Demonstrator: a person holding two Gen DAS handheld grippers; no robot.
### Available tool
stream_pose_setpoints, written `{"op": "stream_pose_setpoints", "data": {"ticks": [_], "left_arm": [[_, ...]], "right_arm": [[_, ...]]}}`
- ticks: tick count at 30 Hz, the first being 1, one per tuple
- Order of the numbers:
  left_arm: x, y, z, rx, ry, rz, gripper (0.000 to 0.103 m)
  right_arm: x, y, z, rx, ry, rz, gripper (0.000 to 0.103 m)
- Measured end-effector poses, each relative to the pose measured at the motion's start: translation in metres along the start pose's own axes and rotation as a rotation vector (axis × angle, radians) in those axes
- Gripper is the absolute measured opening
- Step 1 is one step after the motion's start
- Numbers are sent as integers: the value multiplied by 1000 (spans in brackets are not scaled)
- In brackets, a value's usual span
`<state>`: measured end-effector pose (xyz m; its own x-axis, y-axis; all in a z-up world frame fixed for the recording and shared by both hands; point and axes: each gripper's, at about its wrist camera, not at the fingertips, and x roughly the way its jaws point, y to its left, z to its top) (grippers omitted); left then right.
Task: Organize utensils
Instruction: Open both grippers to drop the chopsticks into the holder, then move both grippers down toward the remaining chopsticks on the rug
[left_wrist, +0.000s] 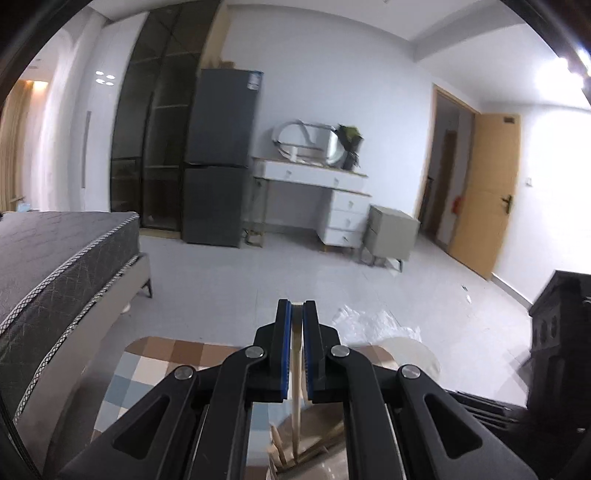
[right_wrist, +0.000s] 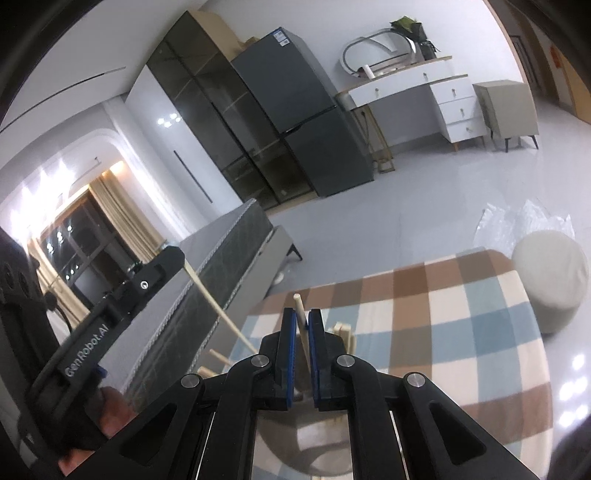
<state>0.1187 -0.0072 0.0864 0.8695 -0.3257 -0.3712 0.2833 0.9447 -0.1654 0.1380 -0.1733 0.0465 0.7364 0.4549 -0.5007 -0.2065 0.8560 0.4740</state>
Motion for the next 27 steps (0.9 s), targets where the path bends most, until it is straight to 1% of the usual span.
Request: {"op": "stream_pose_setpoints", "data": {"ticks": [3, 6, 8, 9, 10, 11, 12, 13, 15, 16, 17, 20, 21, 22, 24, 25, 27], "left_arm": [[-3, -4, -2, 7, 51, -44, 2], [-4, -3, -3, -10, 102, -39, 2], [-8, -7, -3, 9, 127, -17, 2], [-9, -6, -2, 4, 137, -23, 3], [-11, -7, -1, -12, 158, -44, 8], [-13, -8, 0, -18, 177, -53, 12], [-15, -10, 1, -16, 181, -36, 24], [-19, -9, 1, -18, 177, -21, 31], [-33, -11, 0, -17, 154, 10, 31], [-41, -14, 1, -19, 144, 28, 33], [-45, -14, 0, -22, 148, 31, 36], [-63, -18, -3, -31, 149, 61, 51], [-66, -17, -4, -38, 148, 73, 58], [-74, -18, -4, -54, 146, 84, 64], [-81, -19, -5, -73, 155, 98, 68], [-88, -22, -6, -84, 161, 120, 69], [-98, -25, -11, -93, 157, 149, 72]], "right_arm": [[2, 5, -5, -16, 41, 5, 8], [-2, 9, -9, -34, 61, -13, 8], [-10, 8, -11, -8, 64, 5, 15], [-15, 8, -12, -5, 58, 2, 24], [-20, 8, -13, -7, 46, -9, 31], [-27, 8, -14, -3, 32, -19, 33], [-30, 7, -14, 3, 27, -19, 35], [-35, 6, -15, 13, 26, -18, 36], [-44, 3, -17, 32, 29, -22, 37], [-49, 3, -18, 37, 27, -19, 37], [-55, 3, -20, 34, 21, -19, 38], [-74, 8, -26, -6, 4, -42, 44], [-80, 10, -29, -23, -2, -46, 46], [-86, 13, -31, -35, -7, -49, 46], [-96, 17, -36, -55, -7, -28, 47], [-101, 19, -38, -62, -6, -26, 50], [-110, 22, -44, -84, -10, -19, 51]]}}
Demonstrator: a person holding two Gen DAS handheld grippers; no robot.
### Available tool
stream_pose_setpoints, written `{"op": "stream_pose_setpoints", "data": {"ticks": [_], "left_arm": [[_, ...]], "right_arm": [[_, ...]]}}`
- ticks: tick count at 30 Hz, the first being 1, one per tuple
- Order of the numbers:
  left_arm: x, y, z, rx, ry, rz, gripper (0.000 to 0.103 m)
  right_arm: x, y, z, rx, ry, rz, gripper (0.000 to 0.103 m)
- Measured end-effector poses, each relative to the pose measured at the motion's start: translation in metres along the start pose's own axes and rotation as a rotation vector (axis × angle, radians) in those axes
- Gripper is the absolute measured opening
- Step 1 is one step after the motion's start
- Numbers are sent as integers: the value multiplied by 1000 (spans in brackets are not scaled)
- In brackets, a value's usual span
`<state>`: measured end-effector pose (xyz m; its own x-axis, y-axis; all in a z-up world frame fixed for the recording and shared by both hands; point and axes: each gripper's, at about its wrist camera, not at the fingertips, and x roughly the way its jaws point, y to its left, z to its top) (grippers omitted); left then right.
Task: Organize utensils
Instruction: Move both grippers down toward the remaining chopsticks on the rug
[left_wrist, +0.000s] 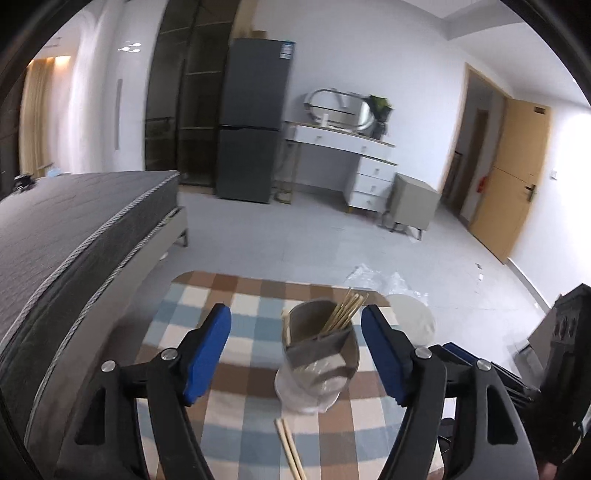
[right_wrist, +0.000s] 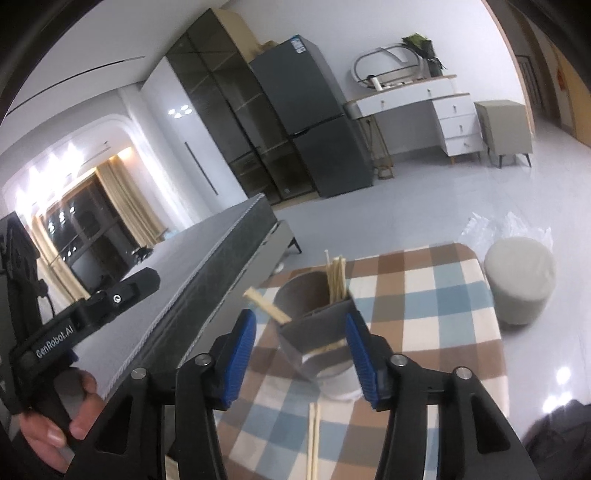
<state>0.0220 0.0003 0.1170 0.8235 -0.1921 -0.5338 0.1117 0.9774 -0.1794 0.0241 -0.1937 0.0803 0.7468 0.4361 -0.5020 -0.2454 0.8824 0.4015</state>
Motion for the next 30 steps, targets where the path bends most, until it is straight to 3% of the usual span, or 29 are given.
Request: {"op": "stream_pose_setpoints", "data": {"ticks": [5, 8, 11, 13, 15, 22, 30], "left_arm": [[-30, -6, -23, -21, -48, 85, 83], [-39, 2, -30, -69, -30, 100, 85], [-48, 8, -38, -120, -12, 133, 86], [-50, 6, -46, -114, 16, 183, 89], [-54, 3, -58, -107, 29, 179, 90], [-35, 14, -88, -107, 34, 228, 93], [8, 34, -124, -89, 43, 221, 93]], "right_arm": [[-22, 3, -15, -41, -34, -8, 58], [-31, 0, -26, -47, -45, -14, 67], [-38, 0, -36, -54, -44, 7, 68], [-43, 2, -42, -72, -61, 18, 77], [-46, 4, -50, -88, -82, 30, 82], [-42, 6, -69, -111, -73, 104, 84], [-7, -4, -96, -119, 36, 65, 83]]}}
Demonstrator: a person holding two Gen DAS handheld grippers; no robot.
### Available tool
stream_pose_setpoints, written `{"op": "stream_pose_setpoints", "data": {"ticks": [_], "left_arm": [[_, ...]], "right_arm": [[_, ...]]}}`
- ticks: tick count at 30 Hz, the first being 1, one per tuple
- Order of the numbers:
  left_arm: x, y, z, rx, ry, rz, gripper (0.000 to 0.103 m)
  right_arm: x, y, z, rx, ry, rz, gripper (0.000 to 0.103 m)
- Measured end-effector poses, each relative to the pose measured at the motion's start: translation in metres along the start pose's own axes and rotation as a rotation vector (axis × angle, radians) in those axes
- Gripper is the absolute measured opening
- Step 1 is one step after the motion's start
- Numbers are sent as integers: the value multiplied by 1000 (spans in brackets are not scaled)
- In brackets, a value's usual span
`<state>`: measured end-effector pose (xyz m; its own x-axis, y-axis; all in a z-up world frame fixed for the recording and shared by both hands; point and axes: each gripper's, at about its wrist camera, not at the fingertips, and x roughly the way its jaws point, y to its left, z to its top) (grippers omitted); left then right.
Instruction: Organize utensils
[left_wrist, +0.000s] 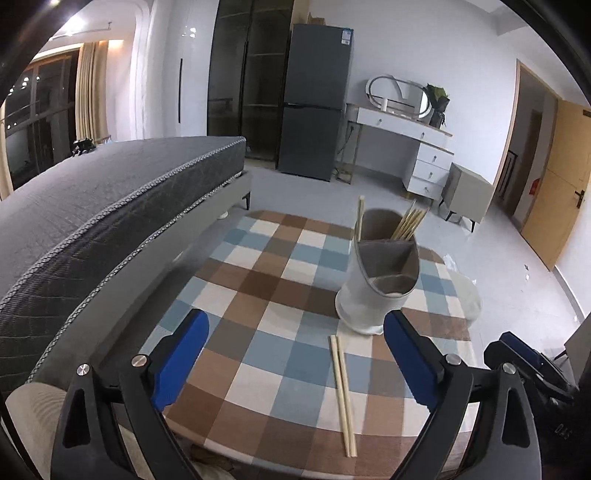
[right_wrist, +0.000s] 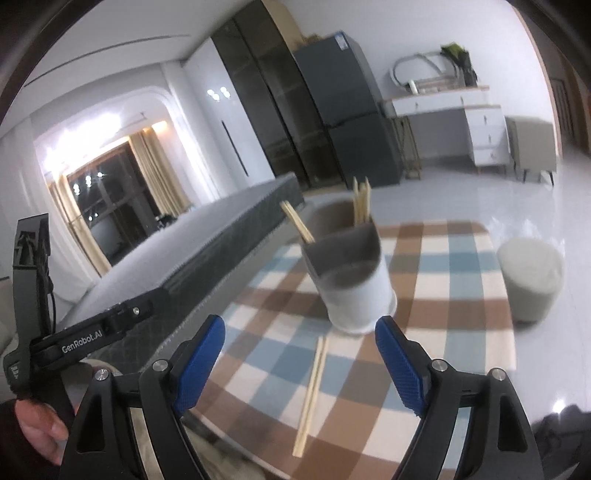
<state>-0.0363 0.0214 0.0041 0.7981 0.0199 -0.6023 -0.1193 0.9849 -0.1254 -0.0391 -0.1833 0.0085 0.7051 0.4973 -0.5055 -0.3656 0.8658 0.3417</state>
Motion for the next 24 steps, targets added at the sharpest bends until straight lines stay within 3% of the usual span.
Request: {"op": "stream_pose_setpoints", "data": {"ticks": [3, 6, 9, 12, 16, 24], "left_arm": [[15, 5, -9, 12, 26, 1, 93], [38, 13, -16, -14, 118, 3, 93], [57, 18, -20, -12, 170, 73, 93], [68, 23, -20, -40, 219, 64, 93], [75, 28, -19, -52, 253, 84, 93], [95, 62, -20, -197, 367, 108, 93]], "right_arm": [[15, -5, -8, 13, 54, -33, 82], [34, -5, -14, -11, 119, -68, 80], [57, -3, -21, -38, 205, -83, 76], [80, -3, -26, -63, 294, -100, 66], [110, -9, -29, -59, 379, -117, 60], [174, -6, -32, -150, 522, -161, 42]]}}
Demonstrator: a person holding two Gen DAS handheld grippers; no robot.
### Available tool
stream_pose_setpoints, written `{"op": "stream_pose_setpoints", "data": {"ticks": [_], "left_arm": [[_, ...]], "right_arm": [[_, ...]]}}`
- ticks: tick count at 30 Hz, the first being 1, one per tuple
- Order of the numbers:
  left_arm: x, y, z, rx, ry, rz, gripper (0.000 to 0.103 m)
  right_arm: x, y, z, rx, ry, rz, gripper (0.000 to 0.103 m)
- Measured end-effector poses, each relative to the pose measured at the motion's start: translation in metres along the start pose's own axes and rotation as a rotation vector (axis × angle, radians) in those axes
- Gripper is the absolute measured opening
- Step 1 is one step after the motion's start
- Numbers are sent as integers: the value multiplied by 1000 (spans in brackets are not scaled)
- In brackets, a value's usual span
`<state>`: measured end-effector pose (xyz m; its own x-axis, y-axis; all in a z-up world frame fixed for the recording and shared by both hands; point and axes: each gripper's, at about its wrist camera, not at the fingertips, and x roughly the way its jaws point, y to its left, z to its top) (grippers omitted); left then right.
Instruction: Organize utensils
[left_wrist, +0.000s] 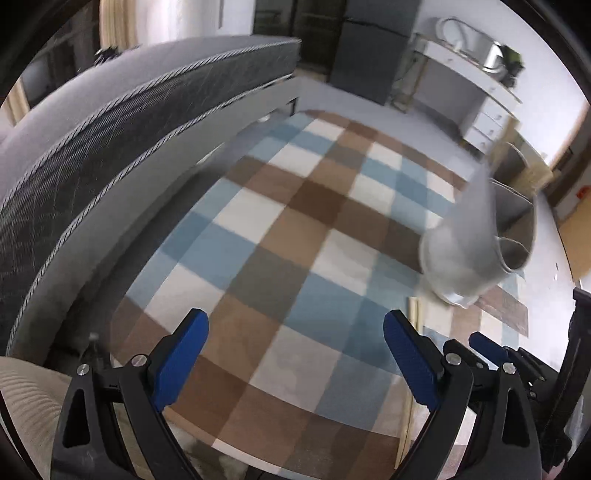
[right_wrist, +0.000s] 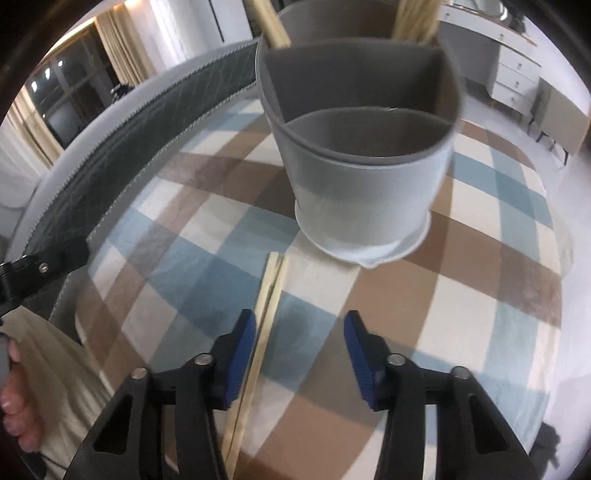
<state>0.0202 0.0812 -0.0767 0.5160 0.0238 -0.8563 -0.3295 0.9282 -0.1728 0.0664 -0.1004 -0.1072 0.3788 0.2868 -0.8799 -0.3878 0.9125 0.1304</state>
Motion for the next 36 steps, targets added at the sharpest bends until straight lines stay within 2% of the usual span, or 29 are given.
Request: {"op": "stream_pose_setpoints", "data": {"ticks": [2, 7, 9, 16, 22, 24, 26, 30, 36], "left_arm": [[2, 7, 1, -38, 22, -4, 93], [5, 17, 5, -93, 53, -12, 93], [5, 19, 6, -108, 63, -21, 93], [6, 29, 11, -154, 82, -43, 93], [11, 40, 14, -184, 108, -12, 93], [13, 45, 14, -204, 122, -14, 93], [14, 47, 15, -209, 130, -23, 93], [15, 44, 15, -180, 116, 9, 93], [29, 31, 10, -142, 149, -19, 93]], "right_arm": [[9, 2, 6, -10, 23, -1, 41], [29, 8, 13, -46, 99, -19, 27], [36, 11, 13, -66, 143, -17, 26], [39, 29, 16, -192, 218, -111, 19], [41, 41, 25, -224, 232, -168, 14], [41, 43, 26, -215, 227, -153, 7], [39, 44, 24, -210, 215, -150, 6], [31, 41, 19, -184, 164, -110, 4], [-29, 17, 6, -35, -53, 1, 4]]}}
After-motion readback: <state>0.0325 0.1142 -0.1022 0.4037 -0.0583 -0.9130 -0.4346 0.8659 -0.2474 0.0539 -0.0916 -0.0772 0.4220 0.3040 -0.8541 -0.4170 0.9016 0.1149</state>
